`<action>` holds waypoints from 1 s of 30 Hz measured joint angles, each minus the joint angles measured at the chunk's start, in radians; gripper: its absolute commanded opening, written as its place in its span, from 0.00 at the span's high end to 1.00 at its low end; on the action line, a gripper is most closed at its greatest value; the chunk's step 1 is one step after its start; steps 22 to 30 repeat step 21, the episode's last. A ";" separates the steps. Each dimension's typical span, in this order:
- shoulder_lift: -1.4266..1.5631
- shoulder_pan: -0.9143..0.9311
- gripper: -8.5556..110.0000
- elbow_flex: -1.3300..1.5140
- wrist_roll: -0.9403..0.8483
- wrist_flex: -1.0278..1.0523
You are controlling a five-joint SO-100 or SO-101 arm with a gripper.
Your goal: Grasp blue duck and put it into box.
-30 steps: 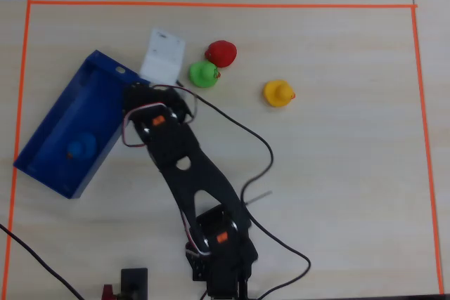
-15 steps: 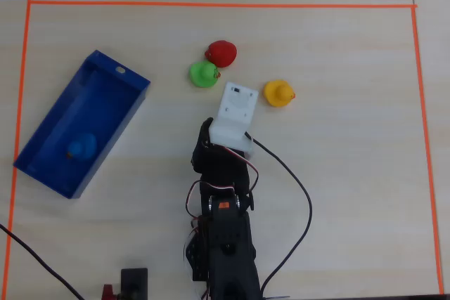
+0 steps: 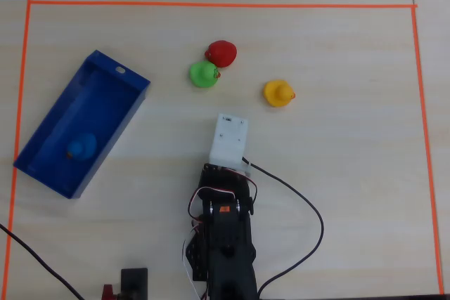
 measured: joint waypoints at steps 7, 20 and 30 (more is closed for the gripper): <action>0.017 0.006 0.93 -0.002 -0.003 0.015; 0.017 0.006 0.93 -0.002 -0.003 0.015; 0.017 0.006 0.93 -0.002 -0.003 0.015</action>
